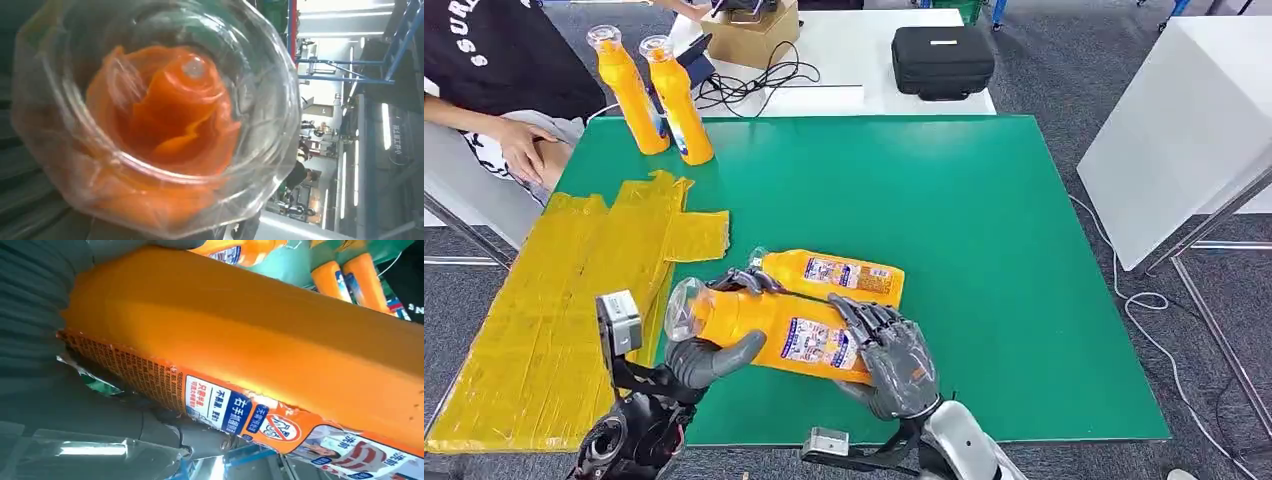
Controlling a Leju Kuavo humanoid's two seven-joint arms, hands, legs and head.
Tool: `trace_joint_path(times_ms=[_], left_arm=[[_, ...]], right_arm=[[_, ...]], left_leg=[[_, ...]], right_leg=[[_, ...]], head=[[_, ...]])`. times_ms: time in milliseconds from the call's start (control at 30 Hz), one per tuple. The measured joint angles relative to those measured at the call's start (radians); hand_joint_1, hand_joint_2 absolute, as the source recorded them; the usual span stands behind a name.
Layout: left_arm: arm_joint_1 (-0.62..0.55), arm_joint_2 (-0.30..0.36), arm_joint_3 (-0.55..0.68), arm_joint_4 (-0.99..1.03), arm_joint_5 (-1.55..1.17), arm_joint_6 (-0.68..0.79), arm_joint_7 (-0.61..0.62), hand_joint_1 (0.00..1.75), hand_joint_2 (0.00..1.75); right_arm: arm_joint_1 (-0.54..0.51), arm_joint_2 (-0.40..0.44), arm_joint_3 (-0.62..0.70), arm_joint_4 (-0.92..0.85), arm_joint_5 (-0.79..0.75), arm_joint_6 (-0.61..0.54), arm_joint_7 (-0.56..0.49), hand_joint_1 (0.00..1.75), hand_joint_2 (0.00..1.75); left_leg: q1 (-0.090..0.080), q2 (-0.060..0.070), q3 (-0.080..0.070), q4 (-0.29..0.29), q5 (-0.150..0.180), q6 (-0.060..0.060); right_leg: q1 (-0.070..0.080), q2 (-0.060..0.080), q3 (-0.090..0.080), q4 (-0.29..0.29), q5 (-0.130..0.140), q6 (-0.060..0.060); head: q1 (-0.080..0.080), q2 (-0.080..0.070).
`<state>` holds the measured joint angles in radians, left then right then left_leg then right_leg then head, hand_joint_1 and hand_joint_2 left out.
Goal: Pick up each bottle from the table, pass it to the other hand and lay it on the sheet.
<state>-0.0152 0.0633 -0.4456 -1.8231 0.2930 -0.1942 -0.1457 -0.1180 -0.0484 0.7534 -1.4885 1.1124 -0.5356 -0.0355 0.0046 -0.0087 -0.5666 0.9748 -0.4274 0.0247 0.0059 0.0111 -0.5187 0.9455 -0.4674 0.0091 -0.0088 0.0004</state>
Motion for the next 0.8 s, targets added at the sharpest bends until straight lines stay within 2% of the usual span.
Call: trace_joint_path(times_ms=[633,667,700,733,800], left_arm=[[0.048,0.023,-0.004,-0.016,-0.01,0.005,-0.061,1.75,1.75],[0.049,0.024,-0.005,-0.016,-0.01,0.005,-0.062,1.45,1.75],[0.049,0.024,-0.005,-0.016,-0.01,0.005,-0.063,0.26,1.75],[0.049,0.025,-0.005,-0.017,-0.01,0.005,-0.065,0.0,1.75],[0.049,0.025,-0.006,-0.017,-0.01,0.005,-0.066,0.0,1.75]], right_arm=[[0.011,0.008,-0.026,0.01,-0.131,-0.057,-0.05,1.75,1.75],[0.013,0.01,-0.029,0.01,-0.136,-0.058,-0.051,1.75,1.75],[0.013,0.012,-0.032,0.01,-0.141,-0.059,-0.053,1.75,1.75],[0.013,0.014,-0.034,0.01,-0.147,-0.062,-0.055,1.75,1.75],[0.013,0.018,-0.04,0.01,-0.161,-0.068,-0.058,1.75,1.75]], left_leg=[[0.0,0.0,0.0,0.0,0.0,0.0],[0.0,0.0,0.0,0.0,0.0,0.0],[0.0,0.0,0.0,0.0,0.0,0.0],[0.0,0.0,0.0,0.0,0.0,0.0],[0.0,0.0,0.0,0.0,0.0,0.0]], right_leg=[[0.0,0.0,0.0,0.0,0.0,0.0],[0.0,0.0,0.0,0.0,0.0,0.0],[0.0,0.0,0.0,0.0,0.0,0.0],[0.0,0.0,0.0,0.0,0.0,0.0],[0.0,0.0,0.0,0.0,0.0,0.0]], head=[[0.0,0.0],[0.0,0.0],[0.0,0.0],[0.0,0.0],[0.0,0.0]])
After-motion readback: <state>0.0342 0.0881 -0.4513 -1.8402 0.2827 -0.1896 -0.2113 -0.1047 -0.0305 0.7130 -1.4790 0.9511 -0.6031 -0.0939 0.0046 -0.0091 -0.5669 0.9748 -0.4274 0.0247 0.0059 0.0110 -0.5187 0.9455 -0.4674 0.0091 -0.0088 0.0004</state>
